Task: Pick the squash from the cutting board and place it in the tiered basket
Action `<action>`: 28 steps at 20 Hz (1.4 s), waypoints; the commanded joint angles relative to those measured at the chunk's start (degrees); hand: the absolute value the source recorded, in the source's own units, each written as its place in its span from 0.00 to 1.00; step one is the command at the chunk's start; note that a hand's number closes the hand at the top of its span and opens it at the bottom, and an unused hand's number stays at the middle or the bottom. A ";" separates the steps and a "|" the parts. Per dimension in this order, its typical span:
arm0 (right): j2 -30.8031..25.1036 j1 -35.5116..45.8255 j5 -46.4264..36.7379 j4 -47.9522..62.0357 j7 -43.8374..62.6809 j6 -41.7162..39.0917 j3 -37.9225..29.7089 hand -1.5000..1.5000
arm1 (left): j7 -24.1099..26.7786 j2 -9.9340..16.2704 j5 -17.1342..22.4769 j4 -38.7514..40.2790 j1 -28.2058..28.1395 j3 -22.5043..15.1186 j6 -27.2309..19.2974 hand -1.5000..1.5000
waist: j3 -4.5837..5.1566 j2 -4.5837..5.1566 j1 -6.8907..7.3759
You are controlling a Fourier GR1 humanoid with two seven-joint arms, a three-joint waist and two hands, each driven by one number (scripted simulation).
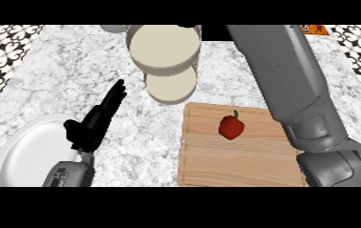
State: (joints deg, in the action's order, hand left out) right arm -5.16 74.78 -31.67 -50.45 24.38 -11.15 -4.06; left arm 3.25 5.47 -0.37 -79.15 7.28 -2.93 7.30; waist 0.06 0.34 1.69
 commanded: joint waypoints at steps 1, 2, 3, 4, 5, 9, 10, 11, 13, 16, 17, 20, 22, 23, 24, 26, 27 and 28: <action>3.48 5.69 -2.28 10.92 -2.00 4.63 0.32 1.00 | 0.45 0.38 0.04 -1.38 -1.67 -0.21 0.65 0.50 | 0.02 0.33 1.04; 4.42 8.14 -1.29 11.80 -1.14 3.91 -0.35 1.00 | -2.08 -0.50 -0.38 -0.23 1.51 -0.39 -0.32 0.50 | 0.01 0.25 0.48; 3.18 6.40 -1.79 15.46 -6.13 5.95 -1.05 1.00 | -2.31 0.01 0.54 -1.08 2.05 0.36 0.32 0.50 | 0.01 0.45 0.78; 5.00 6.13 -1.75 16.19 -5.49 7.72 0.99 1.00 | 1.96 -0.62 -1.09 1.70 0.47 -0.49 -0.07 0.50 | 0.03 0.41 0.68; 4.34 9.98 -1.11 17.34 -4.30 6.15 -1.65 1.00 | 1.21 -2.05 -1.91 0.21 -1.61 -2.45 -0.66 0.50 | 0.01 0.27 0.56; 5.11 9.11 0.44 24.64 -10.16 11.61 1.45 1.00 | 2.11 0.29 -0.06 1.31 0.30 -0.03 1.79 0.50 | 0.06 0.73 1.77; 5.12 10.13 3.32 24.73 -8.63 11.01 3.38 1.00 | -0.20 0.97 -0.45 0.47 0.31 -0.03 1.65 0.50 | 0.03 0.35 1.54; 5.13 12.31 4.19 26.28 -8.66 11.52 2.61 1.00 | -2.04 0.08 0.67 0.54 3.72 0.21 1.81 0.50 | 0.04 0.54 1.84; 5.14 12.72 6.16 28.40 -10.27 12.50 0.58 1.00 | 0.85 -2.12 -2.17 1.45 1.20 -1.55 -1.18 0.50 | 0.05 0.73 2.18; 5.15 14.07 12.16 30.76 -9.27 12.83 2.78 1.00 | 0.43 -0.92 -1.55 2.96 3.88 -0.62 0.31 0.50 | 0.09 0.66 3.01; 5.15 12.59 13.41 31.28 -10.43 13.37 2.42 1.00 | 1.38 -1.03 -1.00 3.76 2.82 -0.71 1.18 0.50 | 0.08 0.65 2.80; 5.16 14.82 18.75 33.93 -3.77 11.34 -0.75 1.00 | 1.75 -1.40 -1.45 2.69 3.01 -1.08 0.65 0.50 | 0.11 0.64 3.50; 5.16 14.32 21.48 36.05 -0.53 10.32 -2.74 1.00 | -1.09 -0.44 -0.31 0.45 2.70 -0.92 1.95 0.50 | 0.06 0.52 3.52; 5.16 14.81 22.52 36.71 -0.65 10.12 -3.55 0.00 | -0.12 -0.59 -0.97 1.68 3.49 -0.92 1.51 0.50 | 0.07 0.74 3.17; 5.16 15.27 25.02 36.11 -0.04 8.85 -4.32 0.00 | 2.24 -0.21 -0.20 4.57 3.42 0.81 1.67 0.50 | 0.09 0.51 2.41; 5.16 16.50 27.85 37.42 0.27 11.80 -3.87 0.00 | 1.69 -3.09 -2.35 4.63 3.50 -1.91 -0.47 0.50 | 0.09 0.50 3.04; 5.16 15.65 28.27 37.46 -1.57 11.49 -4.64 0.00 | 1.47 -1.18 -0.73 4.09 4.25 -0.09 1.20 0.50 | 0.07 0.59 2.61; 5.16 15.41 29.00 36.71 -1.42 12.83 -5.44 0.00 | -0.37 -1.43 -1.00 0.72 1.86 -0.63 0.15 0.50 | 0.01 0.23 2.14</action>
State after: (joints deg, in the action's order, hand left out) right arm 0.00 89.91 -6.85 -14.48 22.61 0.14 -7.66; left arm 3.93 4.07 -1.45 -76.64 10.12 -3.62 7.90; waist 0.12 0.81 4.37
